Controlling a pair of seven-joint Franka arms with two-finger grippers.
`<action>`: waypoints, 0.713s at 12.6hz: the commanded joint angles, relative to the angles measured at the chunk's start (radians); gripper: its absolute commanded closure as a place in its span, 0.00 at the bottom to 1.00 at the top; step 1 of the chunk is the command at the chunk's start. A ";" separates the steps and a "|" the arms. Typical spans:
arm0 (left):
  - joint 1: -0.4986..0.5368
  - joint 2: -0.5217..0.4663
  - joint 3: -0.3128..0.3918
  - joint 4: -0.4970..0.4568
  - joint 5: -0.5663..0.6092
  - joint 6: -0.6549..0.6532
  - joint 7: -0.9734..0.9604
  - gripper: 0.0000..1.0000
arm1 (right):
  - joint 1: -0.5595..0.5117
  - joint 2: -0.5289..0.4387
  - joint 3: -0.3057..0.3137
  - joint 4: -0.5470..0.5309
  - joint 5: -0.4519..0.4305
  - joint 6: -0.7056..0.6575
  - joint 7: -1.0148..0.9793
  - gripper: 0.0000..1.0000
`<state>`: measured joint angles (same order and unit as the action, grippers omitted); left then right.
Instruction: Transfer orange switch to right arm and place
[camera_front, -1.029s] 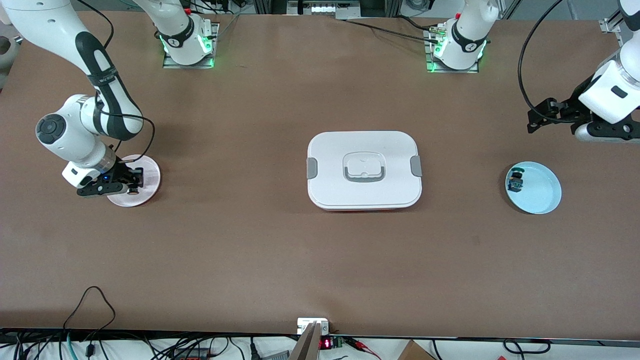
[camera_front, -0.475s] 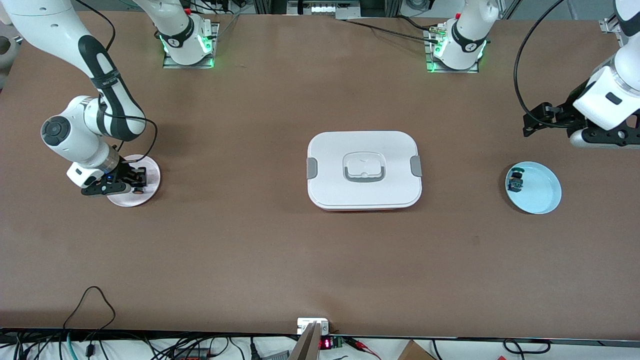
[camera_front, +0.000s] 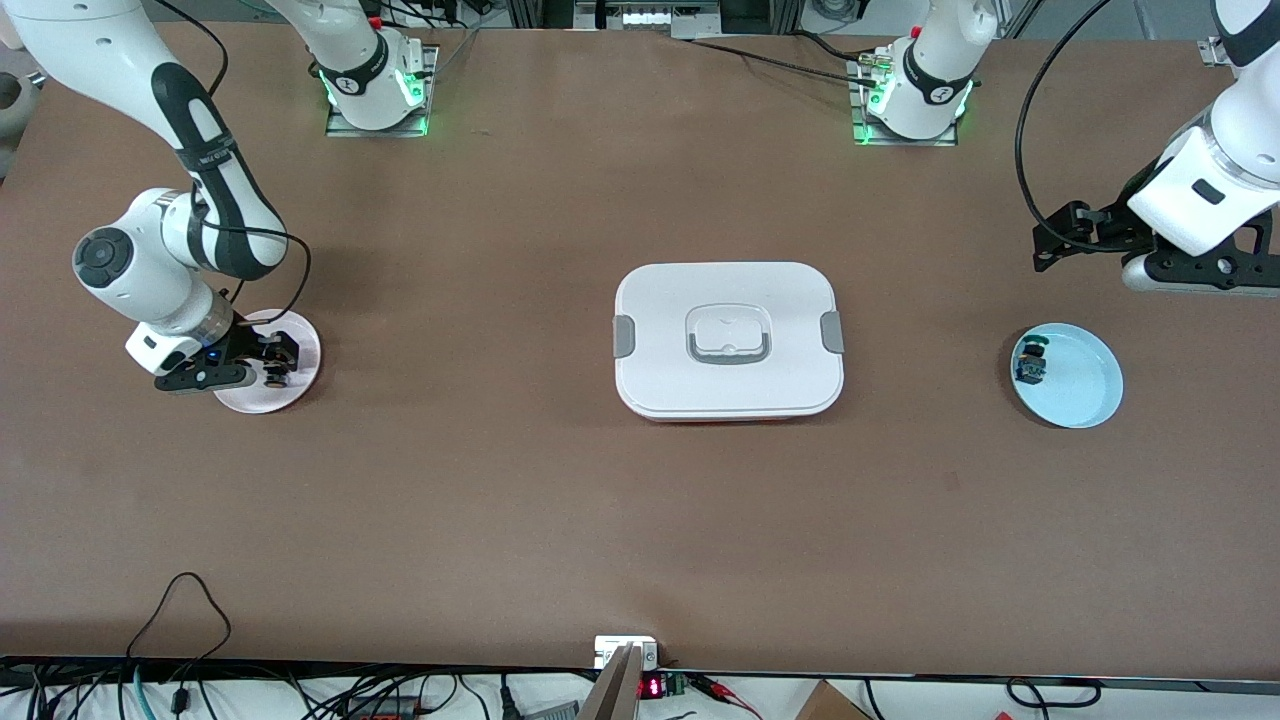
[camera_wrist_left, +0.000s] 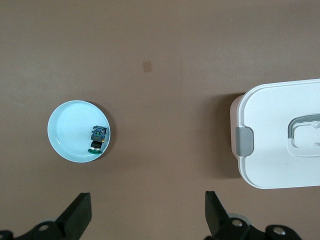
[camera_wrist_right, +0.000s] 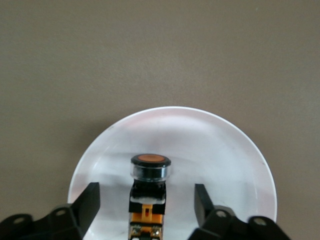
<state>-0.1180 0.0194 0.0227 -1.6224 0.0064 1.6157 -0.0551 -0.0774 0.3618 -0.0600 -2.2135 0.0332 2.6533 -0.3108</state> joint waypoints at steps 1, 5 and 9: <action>-0.017 0.013 0.003 0.033 0.013 -0.023 -0.014 0.00 | 0.031 -0.086 0.006 0.024 -0.004 -0.120 0.048 0.01; -0.015 0.011 0.002 0.033 0.041 -0.028 -0.012 0.00 | 0.108 -0.167 0.006 0.182 -0.010 -0.428 0.131 0.00; -0.015 0.011 0.003 0.033 0.041 -0.030 -0.012 0.00 | 0.160 -0.276 0.014 0.362 -0.013 -0.758 0.193 0.00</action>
<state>-0.1242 0.0195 0.0229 -1.6192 0.0236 1.6101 -0.0555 0.0575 0.1368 -0.0486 -1.9140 0.0332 2.0166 -0.1583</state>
